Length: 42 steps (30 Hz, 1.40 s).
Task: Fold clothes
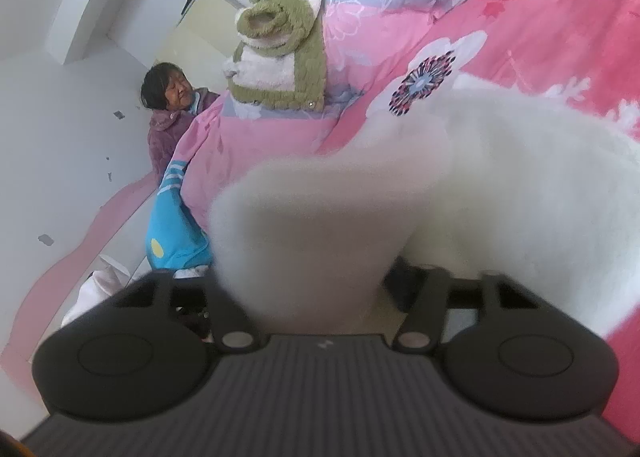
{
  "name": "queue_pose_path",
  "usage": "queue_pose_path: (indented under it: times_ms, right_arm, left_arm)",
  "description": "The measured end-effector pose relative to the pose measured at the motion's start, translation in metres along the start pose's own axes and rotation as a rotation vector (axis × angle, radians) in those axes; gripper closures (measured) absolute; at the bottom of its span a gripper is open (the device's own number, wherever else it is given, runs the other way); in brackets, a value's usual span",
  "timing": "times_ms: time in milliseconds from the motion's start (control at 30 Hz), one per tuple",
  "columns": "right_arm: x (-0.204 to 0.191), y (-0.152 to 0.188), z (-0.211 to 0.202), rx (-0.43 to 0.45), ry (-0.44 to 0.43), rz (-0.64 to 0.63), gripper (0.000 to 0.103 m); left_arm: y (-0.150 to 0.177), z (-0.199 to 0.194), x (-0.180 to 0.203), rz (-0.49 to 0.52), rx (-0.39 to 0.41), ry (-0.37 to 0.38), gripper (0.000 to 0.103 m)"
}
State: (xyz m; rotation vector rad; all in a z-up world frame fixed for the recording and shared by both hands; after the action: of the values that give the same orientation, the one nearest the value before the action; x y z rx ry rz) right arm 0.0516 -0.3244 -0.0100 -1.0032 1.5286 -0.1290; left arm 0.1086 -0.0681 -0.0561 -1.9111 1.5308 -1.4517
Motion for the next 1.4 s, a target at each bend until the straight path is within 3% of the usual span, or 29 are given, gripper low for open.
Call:
queue_pose_path:
  times_ms: [100, 167, 467, 633, 867, 1067, 1267, 1400]
  right_arm:
    - [0.002, -0.002, 0.0, 0.023, -0.005, -0.017, 0.076]
    - [0.003, -0.004, -0.001, 0.041, -0.01, -0.033, 0.078]
    - [-0.003, -0.015, -0.011, 0.095, -0.03, -0.146, 0.08]
    - [-0.007, -0.03, -0.014, 0.132, -0.041, -0.197, 0.081]
    - [0.008, -0.039, -0.028, 0.164, -0.019, -0.172, 0.081]
    - [0.037, -0.028, -0.032, 0.116, 0.011, -0.059, 0.081]
    - [0.053, -0.02, -0.029, 0.085, -0.013, 0.027, 0.081]
    - [0.056, -0.018, -0.027, 0.077, -0.021, 0.031, 0.082]
  left_arm:
    - [-0.005, 0.011, 0.011, 0.051, 0.011, -0.037, 0.009]
    - [-0.009, 0.014, 0.022, 0.088, 0.02, -0.046, 0.009]
    - [-0.001, 0.034, 0.1, 0.345, 0.013, -0.017, 0.009]
    - [-0.001, 0.038, 0.131, 0.484, 0.038, -0.051, 0.009]
    - [0.003, 0.044, 0.149, 0.541, -0.002, -0.036, 0.009]
    - [0.013, 0.043, 0.154, 0.589, -0.019, -0.042, 0.009]
    - [0.022, 0.041, 0.157, 0.633, -0.035, -0.047, 0.007]
    - [0.019, 0.013, 0.136, 0.565, 0.005, -0.028, 0.007]
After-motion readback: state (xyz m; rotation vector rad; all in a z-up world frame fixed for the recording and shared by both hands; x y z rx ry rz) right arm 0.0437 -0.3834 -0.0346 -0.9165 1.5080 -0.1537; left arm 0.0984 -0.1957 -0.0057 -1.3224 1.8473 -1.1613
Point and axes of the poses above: each gripper's, at about its wrist camera, not at the fingertips, and z roughly the way its jaws point, x to its right, y to its underside, the point moved 9 cm from there along z, roughly the way its jaws point, and after that the axes turned 1 degree about x, right-handed, at the moved point
